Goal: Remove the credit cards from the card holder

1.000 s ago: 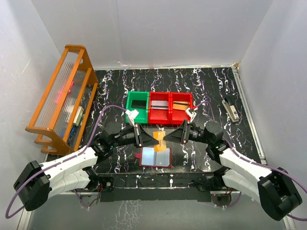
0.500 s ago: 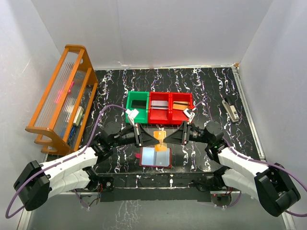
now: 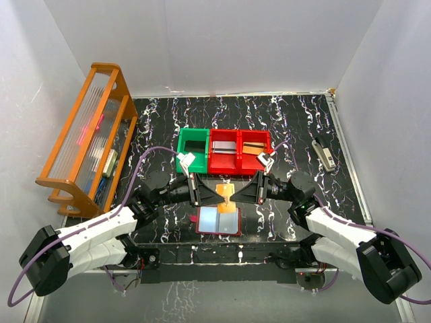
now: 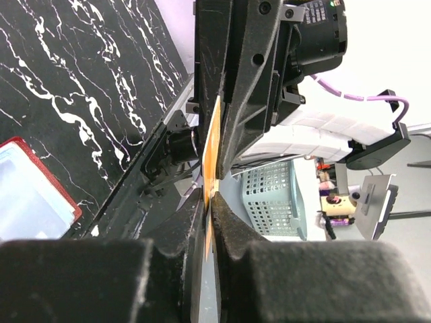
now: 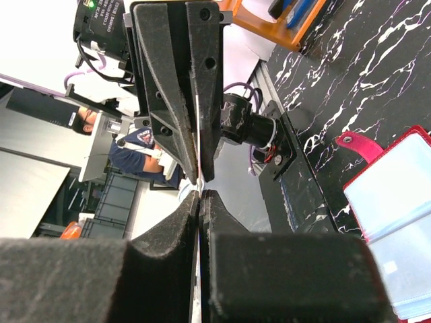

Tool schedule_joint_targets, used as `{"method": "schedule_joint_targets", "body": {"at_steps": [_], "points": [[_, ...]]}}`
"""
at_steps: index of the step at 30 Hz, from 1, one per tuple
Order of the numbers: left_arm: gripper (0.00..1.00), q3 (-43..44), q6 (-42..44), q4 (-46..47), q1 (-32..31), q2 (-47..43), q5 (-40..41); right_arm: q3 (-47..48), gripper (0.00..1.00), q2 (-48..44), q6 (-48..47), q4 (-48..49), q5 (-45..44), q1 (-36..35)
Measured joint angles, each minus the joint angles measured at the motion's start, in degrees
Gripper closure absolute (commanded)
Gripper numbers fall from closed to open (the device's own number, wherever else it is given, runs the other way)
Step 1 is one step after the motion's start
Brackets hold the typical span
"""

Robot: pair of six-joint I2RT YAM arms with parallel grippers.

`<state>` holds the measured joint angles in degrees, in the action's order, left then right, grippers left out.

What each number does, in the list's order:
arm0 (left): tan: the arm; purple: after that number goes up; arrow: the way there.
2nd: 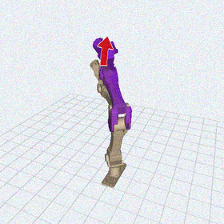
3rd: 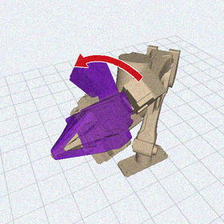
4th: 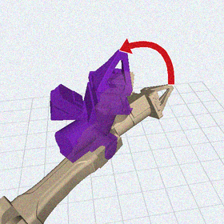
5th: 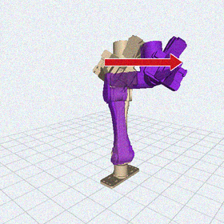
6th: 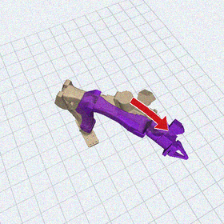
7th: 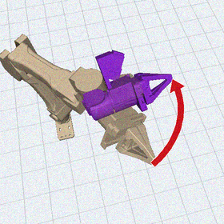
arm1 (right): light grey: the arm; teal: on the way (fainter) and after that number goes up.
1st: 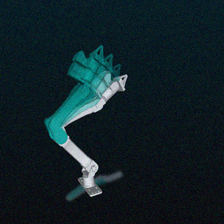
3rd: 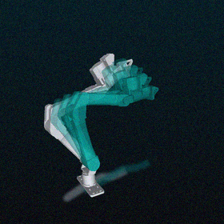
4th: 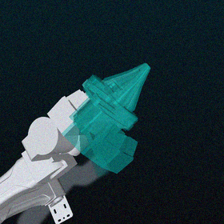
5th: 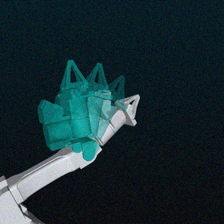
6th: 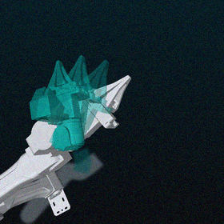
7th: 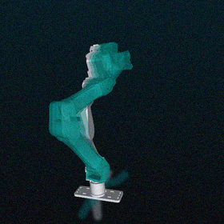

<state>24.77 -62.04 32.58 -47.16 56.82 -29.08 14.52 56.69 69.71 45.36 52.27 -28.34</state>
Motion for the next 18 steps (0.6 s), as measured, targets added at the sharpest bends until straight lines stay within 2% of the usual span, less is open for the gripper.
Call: {"method": "schedule_joint_targets", "body": {"at_steps": [3,5,10,15,18], "points": [[0.54,0.0,0.5,-1.0,0.0,0.0,0.1,-0.1,1.0,-0.2,0.1,0.0,0.1,0.0],[0.41,0.1,1.2,-2.6,0.0,-0.1,0.3,-0.1,1.0,-0.6,-0.5,-0.7,0.0,0.0],[0.03,4.0,6.1,-15.8,0.0,-2.1,4.9,1.1,1.0,-4.4,-6.7,-10.9,-3.7,0.0],[0.01,11.0,12.8,-32.2,0.0,-6.3,15.0,10.8,1.0,-9.9,-19.2,-30.3,-15.6,0.0],[0.01,14.4,16.6,-41.1,0.0,-7.4,21.0,15.8,1.0,-12.0,-26.4,-38.2,-23.6,0.0]]}}
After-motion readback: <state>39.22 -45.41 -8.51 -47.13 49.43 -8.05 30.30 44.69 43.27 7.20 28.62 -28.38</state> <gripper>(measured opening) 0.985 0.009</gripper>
